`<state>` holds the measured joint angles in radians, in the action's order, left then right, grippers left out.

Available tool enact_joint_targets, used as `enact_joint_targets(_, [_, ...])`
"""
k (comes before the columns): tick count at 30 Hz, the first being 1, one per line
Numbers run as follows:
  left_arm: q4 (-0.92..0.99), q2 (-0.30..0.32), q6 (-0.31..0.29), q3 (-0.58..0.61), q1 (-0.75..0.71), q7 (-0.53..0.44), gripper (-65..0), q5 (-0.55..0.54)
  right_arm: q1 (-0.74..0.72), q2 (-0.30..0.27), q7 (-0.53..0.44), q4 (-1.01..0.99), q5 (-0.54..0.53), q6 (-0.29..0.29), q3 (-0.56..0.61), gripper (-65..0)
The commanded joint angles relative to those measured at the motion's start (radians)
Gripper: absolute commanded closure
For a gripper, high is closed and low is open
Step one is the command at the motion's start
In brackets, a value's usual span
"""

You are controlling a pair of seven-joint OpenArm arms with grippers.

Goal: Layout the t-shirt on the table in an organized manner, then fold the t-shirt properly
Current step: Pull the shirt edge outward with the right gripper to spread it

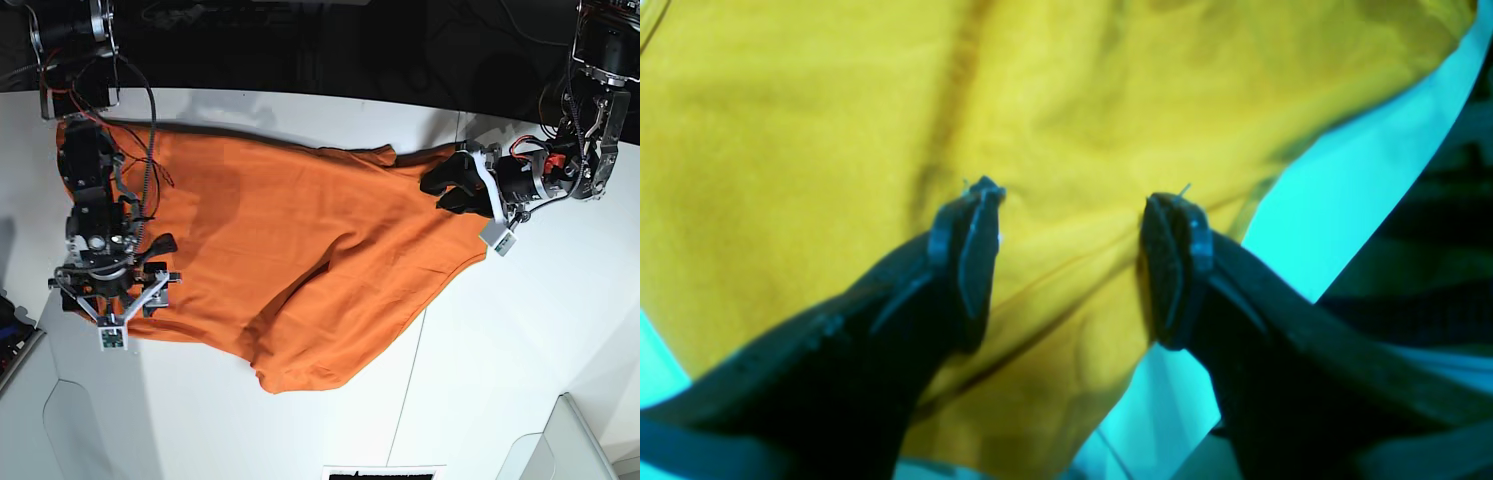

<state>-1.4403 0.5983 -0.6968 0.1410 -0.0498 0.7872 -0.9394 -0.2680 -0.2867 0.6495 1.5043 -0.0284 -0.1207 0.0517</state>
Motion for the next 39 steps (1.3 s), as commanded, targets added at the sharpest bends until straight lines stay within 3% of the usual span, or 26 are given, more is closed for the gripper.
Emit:
enact_joint_targets(1, [-0.014, 0.016, -0.001, -0.005, 0.011, 0.001, -37.3, -0.008, 0.011, -0.006, -0.019, 0.024, -0.038, 0.027, -0.055, -44.7])
enact_joint_targets(4, [-0.014, 0.013, -0.001, -0.005, 0.011, -0.002, -37.4, -0.014, 0.079, 0.03, -0.02, 0.026, -0.105, 0.121, -0.215, -44.7])
enact_joint_targets(7, [-0.014, 0.014, -0.001, -0.005, 0.011, -0.006, -37.4, -0.015, 0.121, 0.063, -0.02, 0.025, -0.151, 0.174, -0.336, -44.7])
enact_joint_targets(12, [-0.014, 0.014, -0.001, -0.005, 0.011, -0.005, -37.4, -0.014, 0.164, 0.095, -0.023, 0.025, -0.22, 0.225, -0.4, -44.7])
enact_joint_targets(20, [-0.014, 0.014, -0.001, -0.005, 0.014, -0.005, -37.4, -0.014, 0.157, 0.14, -0.047, 0.002, -0.214, 0.206, -0.399, -43.4])
enact_joint_targets(22, [-0.014, 0.014, -0.001, -0.005, 0.014, -0.005, -37.4, -0.014, 0.158, 0.14, -0.059, 0.002, -0.181, 0.178, -0.399, -34.5])
enact_joint_targets(28, [-0.014, 0.014, -0.001, -0.005, 0.013, -0.004, -37.3, -0.013, 0.158, 0.135, -0.07, 0.002, -0.103, 0.177, -0.399, 0.0])
enact_joint_targets(34, [-0.014, 0.014, -0.001, -0.005, 0.014, -0.004, -37.4, -0.013, 0.158, 0.134, -0.071, 0.003, -0.021, 0.176, -0.432, 0.0])
enact_joint_targets(39, [-0.014, 0.014, -0.001, -0.005, 0.014, -0.004, -37.4, 0.006, 0.166, 0.106, -0.07, 0.005, -0.042, 0.182, -0.575, 0.0])
